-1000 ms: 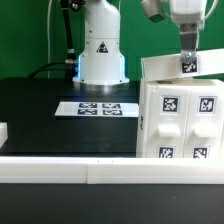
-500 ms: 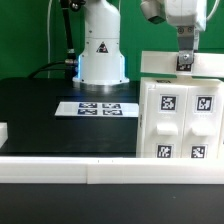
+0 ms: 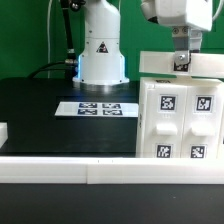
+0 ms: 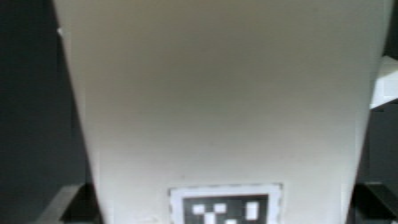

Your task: Assemble cabinet

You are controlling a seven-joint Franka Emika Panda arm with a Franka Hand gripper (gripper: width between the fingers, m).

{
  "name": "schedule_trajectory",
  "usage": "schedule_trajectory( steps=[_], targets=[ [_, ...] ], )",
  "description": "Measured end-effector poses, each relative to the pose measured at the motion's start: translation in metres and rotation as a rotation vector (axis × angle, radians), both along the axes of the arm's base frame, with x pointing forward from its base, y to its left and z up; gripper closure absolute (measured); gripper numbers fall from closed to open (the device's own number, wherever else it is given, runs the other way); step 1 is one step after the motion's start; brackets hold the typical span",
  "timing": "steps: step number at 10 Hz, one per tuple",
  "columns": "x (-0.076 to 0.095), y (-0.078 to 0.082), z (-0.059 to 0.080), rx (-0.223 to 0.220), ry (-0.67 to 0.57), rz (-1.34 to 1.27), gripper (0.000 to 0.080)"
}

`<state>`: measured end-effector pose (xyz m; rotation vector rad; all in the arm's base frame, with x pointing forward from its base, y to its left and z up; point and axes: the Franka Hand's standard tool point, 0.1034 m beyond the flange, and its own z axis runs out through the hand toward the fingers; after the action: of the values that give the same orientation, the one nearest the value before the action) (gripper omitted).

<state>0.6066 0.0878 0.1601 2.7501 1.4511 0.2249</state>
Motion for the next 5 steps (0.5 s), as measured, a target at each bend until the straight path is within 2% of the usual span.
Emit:
schedule_trajectory(
  steps=[5],
  targets=[
    [-0.0004,-0.0003,-0.0005,0.047,0.017,-0.326,0.0239]
  ],
)
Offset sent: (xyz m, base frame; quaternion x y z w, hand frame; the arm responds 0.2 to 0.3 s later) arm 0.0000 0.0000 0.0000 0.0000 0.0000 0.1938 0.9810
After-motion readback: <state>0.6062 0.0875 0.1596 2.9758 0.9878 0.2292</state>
